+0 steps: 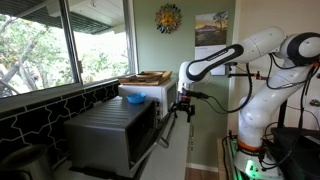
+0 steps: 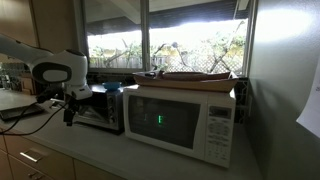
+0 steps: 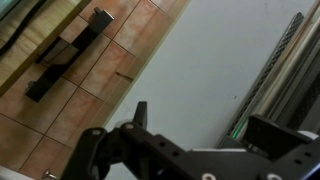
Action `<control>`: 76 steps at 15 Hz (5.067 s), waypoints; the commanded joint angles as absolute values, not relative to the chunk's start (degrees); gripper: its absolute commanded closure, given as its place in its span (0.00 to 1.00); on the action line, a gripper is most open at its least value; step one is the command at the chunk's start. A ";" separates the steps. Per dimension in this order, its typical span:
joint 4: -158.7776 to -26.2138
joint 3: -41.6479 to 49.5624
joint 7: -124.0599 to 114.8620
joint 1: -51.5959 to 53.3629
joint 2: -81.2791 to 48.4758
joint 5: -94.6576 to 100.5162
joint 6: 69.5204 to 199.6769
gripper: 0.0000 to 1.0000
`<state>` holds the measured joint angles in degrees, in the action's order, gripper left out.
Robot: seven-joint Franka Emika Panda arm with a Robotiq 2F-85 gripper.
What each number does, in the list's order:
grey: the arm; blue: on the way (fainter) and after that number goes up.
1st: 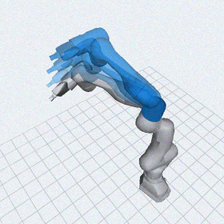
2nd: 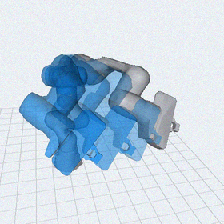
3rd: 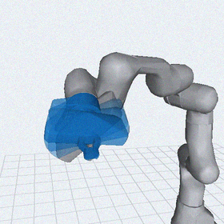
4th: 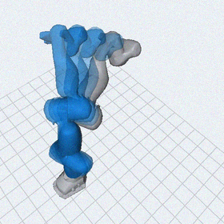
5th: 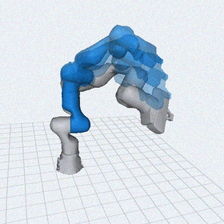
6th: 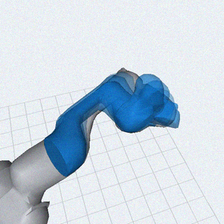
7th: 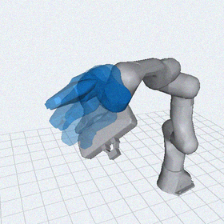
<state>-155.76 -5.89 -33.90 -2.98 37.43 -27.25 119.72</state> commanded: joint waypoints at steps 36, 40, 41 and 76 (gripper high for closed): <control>-135.68 -6.41 -30.90 -4.24 32.02 -27.23 129.85 0.00; -133.70 -6.85 -29.72 -2.86 25.51 -26.33 140.54 0.00; -133.16 -6.82 -29.71 -2.53 23.99 -25.96 142.08 0.00; -137.21 -18.14 -27.46 -7.60 31.39 24.88 147.53 0.98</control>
<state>-132.78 -14.87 -27.05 -5.74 28.48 18.71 144.11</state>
